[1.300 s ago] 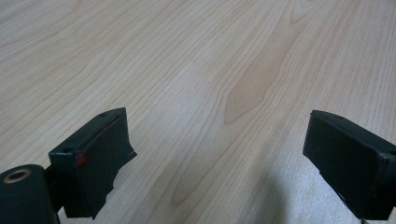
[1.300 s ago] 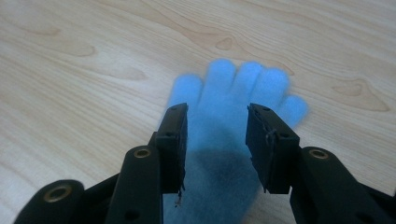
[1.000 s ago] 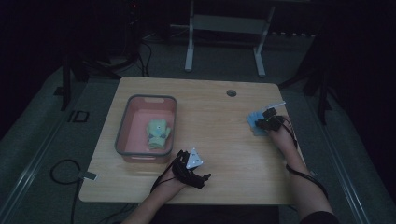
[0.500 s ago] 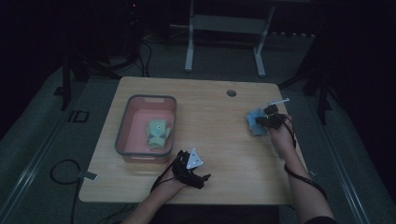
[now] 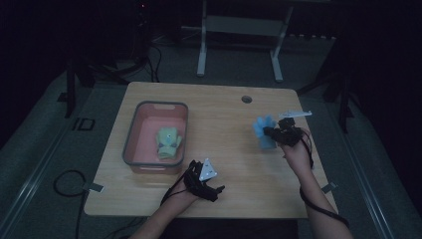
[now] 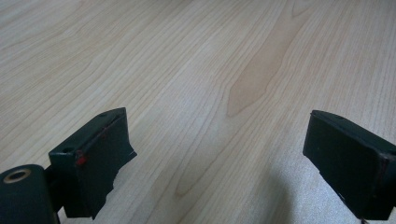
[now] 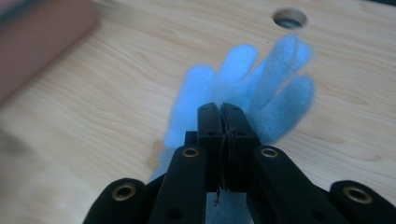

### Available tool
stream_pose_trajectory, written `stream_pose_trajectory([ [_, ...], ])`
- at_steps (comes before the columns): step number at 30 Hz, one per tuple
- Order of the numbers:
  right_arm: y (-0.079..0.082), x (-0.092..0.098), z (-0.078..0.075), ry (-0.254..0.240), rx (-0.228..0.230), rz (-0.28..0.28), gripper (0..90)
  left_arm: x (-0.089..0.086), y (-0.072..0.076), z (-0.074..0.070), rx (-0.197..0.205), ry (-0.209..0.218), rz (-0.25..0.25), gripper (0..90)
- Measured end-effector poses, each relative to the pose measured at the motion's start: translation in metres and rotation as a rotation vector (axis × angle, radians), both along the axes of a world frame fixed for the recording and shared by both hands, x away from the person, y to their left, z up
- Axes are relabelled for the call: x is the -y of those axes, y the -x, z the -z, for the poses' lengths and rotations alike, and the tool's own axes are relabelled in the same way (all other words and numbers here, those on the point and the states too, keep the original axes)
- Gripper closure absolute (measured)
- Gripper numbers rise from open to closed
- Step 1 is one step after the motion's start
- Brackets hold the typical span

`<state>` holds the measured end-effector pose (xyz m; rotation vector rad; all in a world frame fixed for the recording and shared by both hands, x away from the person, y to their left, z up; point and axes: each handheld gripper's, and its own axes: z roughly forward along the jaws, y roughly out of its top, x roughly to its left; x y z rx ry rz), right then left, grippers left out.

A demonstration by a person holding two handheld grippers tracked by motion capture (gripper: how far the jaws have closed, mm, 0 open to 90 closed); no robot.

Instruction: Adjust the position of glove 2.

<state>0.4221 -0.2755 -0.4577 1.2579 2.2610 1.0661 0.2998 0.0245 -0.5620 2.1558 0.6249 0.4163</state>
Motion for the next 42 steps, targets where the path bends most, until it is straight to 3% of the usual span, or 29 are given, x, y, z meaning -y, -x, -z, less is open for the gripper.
stream_pose_trajectory([
  [3,0.010,-0.006,-0.004,-0.011,0.009,-0.010,87.4,0.000,0.000,0.000,0.001,0.002,0.000,7.9],
  [8,0.036,-0.023,-0.012,-0.068,0.028,-0.021,87.4,0.001,0.001,0.000,0.004,-0.001,0.001,7.9],
  [14,0.056,-0.045,-0.007,-0.076,0.055,-0.044,87.3,0.001,0.001,0.000,0.008,-0.001,0.001,7.9],
  [22,0.072,-0.066,0.022,-0.150,-0.028,-0.057,87.3,0.002,0.002,0.001,0.017,-0.006,-0.003,7.9],
  [29,0.075,-0.073,0.057,-0.089,-0.064,0.003,87.2,0.002,0.002,0.001,0.019,-0.011,0.002,7.9],
  [36,0.067,-0.070,0.081,-0.080,-0.093,0.041,85.5,0.003,0.002,0.002,0.017,-0.025,0.011,7.9],
  [38,0.065,-0.068,0.088,-0.077,-0.109,0.050,82.5,0.003,0.002,0.002,0.018,-0.023,0.012,7.9],
  [42,0.063,-0.067,0.095,-0.074,-0.101,0.056,74.2,0.003,0.003,0.001,0.021,-0.021,0.013,7.9],
])
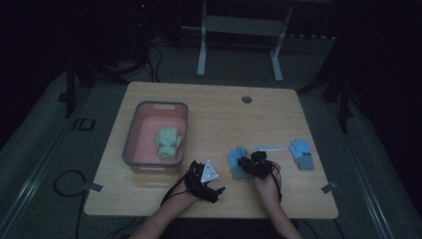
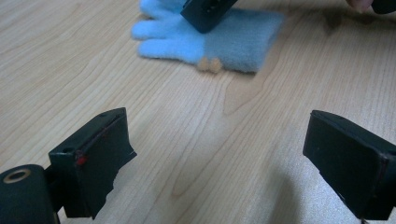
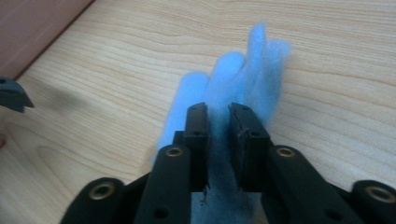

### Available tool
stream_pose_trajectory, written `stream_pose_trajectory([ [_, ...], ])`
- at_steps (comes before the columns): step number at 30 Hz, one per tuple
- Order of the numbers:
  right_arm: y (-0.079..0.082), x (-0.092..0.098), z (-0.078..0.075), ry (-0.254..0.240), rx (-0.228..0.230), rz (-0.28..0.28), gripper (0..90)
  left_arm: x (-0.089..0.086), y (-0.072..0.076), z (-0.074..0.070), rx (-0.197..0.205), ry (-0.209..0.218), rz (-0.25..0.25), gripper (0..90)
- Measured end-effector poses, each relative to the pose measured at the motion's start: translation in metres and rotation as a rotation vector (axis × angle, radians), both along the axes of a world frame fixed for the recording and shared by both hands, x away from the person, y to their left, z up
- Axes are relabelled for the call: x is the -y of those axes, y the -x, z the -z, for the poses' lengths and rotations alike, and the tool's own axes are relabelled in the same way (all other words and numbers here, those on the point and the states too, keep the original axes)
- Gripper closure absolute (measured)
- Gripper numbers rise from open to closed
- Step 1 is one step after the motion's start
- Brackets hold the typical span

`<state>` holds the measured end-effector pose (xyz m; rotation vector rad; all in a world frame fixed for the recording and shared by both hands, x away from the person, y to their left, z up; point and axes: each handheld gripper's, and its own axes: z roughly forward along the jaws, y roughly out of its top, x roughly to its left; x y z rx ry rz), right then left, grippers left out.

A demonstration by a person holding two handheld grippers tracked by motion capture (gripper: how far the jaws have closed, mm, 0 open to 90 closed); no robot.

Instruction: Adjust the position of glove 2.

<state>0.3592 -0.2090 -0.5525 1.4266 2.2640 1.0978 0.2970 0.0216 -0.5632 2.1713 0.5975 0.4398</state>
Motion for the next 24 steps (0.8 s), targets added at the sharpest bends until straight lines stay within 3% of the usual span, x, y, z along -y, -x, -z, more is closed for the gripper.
stream_pose_trajectory([
  [6,0.001,0.001,0.001,0.002,0.001,0.001,68.8,-0.001,0.000,0.000,0.002,0.002,-0.002,7.9],
  [9,0.002,0.001,-0.004,-0.003,0.008,-0.007,67.8,0.000,0.000,0.001,0.004,0.001,0.000,7.9],
  [12,0.000,0.006,-0.018,-0.007,0.036,-0.037,65.0,0.000,0.000,0.001,0.004,0.000,0.003,7.9],
  [19,-0.006,0.022,-0.033,0.041,0.075,-0.064,61.1,-0.001,0.000,0.001,0.003,0.006,0.002,7.9],
  [24,-0.011,0.046,-0.049,0.081,0.125,-0.066,59.8,-0.001,0.000,0.001,0.002,0.006,0.004,7.9],
])
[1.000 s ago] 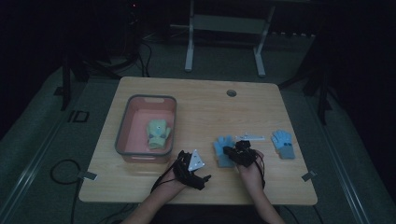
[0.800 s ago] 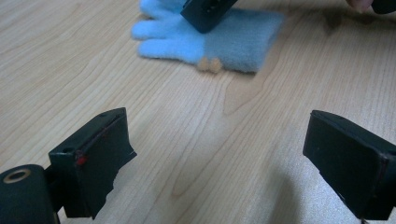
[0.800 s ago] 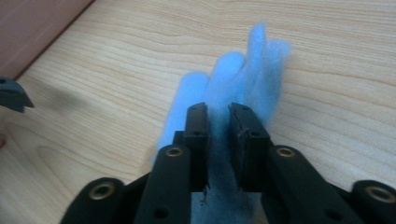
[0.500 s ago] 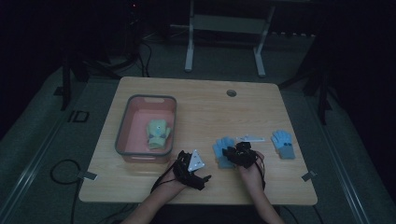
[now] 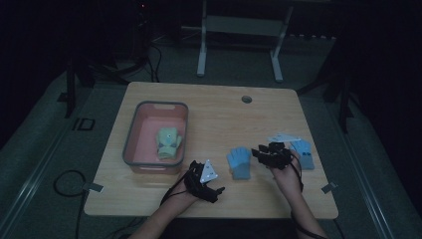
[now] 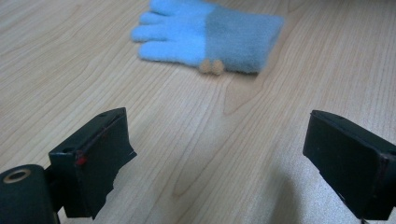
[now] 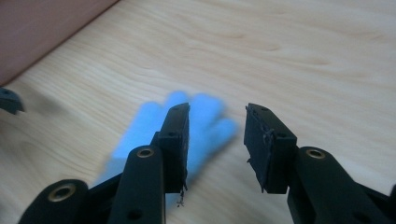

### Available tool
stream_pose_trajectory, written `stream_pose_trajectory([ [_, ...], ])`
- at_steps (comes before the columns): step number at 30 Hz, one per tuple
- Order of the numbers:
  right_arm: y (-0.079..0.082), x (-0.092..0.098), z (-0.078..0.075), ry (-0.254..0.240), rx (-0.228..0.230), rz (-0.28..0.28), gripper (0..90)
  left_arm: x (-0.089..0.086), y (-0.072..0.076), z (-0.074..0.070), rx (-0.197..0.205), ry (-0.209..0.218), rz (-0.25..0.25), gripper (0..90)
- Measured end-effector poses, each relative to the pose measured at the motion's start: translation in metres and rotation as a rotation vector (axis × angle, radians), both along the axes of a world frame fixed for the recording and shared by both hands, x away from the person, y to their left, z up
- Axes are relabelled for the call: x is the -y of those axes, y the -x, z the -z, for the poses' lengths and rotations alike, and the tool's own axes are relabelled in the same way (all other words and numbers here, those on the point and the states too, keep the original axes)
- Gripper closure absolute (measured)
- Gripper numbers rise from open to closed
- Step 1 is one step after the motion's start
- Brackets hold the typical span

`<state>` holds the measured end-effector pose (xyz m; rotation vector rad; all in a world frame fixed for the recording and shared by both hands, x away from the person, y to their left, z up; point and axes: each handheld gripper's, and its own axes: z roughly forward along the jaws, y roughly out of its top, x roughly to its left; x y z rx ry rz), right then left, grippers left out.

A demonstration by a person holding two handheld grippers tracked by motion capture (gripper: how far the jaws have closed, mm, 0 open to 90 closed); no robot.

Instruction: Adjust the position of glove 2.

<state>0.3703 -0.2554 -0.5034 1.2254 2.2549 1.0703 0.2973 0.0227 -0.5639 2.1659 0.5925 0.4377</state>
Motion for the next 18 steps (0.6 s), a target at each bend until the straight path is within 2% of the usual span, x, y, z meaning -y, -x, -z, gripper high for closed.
stream_pose_trajectory([
  [4,-0.004,0.031,-0.010,0.024,0.043,0.008,60.5,0.000,0.000,0.000,0.001,-0.001,0.002,7.9],
  [7,-0.005,0.048,-0.012,0.033,0.057,0.008,60.8,0.000,0.000,0.000,0.000,0.000,-0.001,7.9],
  [8,-0.005,0.048,-0.012,0.033,0.057,0.008,60.8,0.000,0.000,0.000,0.000,0.000,-0.001,7.9],
  [9,-0.006,0.057,-0.010,0.056,0.060,0.008,61.2,0.001,0.001,0.000,0.002,-0.001,0.000,7.9],
  [14,-0.010,0.085,-0.006,0.065,0.047,0.036,61.8,0.001,0.001,0.000,0.002,-0.002,-0.002,7.9],
  [16,-0.014,0.095,-0.005,0.057,0.046,0.025,61.7,0.001,0.001,0.000,0.001,-0.001,-0.007,7.9],
  [18,-0.017,0.104,-0.003,0.079,0.051,0.018,61.7,0.000,0.000,0.000,0.002,0.002,-0.009,7.9],
])
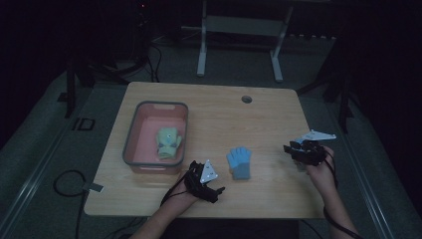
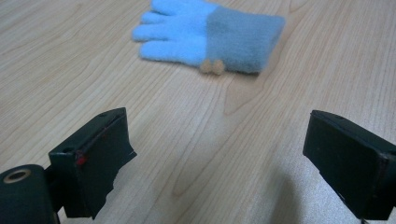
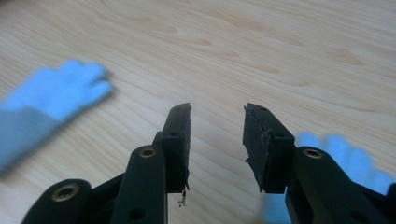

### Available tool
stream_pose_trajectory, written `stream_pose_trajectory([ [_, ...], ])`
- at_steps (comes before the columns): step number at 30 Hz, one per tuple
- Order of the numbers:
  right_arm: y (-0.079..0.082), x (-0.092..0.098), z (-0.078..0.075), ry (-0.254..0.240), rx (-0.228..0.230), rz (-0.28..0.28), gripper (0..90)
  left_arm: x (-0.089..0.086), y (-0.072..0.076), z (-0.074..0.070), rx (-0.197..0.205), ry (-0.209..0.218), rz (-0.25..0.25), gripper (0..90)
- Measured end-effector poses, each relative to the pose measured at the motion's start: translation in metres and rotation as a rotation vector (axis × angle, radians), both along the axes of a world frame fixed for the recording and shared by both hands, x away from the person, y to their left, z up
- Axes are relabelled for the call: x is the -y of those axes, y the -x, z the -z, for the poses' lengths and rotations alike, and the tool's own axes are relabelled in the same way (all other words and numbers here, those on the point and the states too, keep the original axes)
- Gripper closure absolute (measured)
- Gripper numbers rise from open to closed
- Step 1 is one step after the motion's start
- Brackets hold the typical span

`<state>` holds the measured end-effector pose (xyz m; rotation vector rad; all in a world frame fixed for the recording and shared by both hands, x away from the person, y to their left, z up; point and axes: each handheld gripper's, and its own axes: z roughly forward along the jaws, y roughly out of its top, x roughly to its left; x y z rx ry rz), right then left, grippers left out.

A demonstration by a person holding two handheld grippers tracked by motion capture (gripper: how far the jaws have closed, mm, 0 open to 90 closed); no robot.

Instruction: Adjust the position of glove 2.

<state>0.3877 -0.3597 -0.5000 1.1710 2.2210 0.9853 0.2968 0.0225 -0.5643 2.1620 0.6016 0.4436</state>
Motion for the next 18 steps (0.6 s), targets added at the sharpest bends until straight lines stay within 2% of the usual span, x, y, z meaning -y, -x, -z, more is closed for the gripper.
stream_pose_trajectory([
  [3,-0.004,0.011,0.000,0.012,0.004,0.006,61.8,0.000,0.000,0.000,-0.001,-0.001,0.000,7.9],
  [5,-0.009,0.028,-0.001,0.015,0.000,0.030,63.0,0.000,0.000,0.000,0.000,-0.003,-0.001,7.9],
  [8,-0.014,0.041,0.006,0.066,-0.027,0.039,63.3,0.000,0.000,0.000,0.004,-0.005,-0.004,7.9],
  [11,-0.016,0.049,0.014,0.087,-0.052,0.045,63.4,0.000,0.000,0.000,0.004,-0.005,-0.002,7.9],
  [18,-0.020,0.069,0.032,0.069,-0.114,0.088,59.9,0.000,0.000,0.000,0.011,-0.001,-0.008,7.9],
])
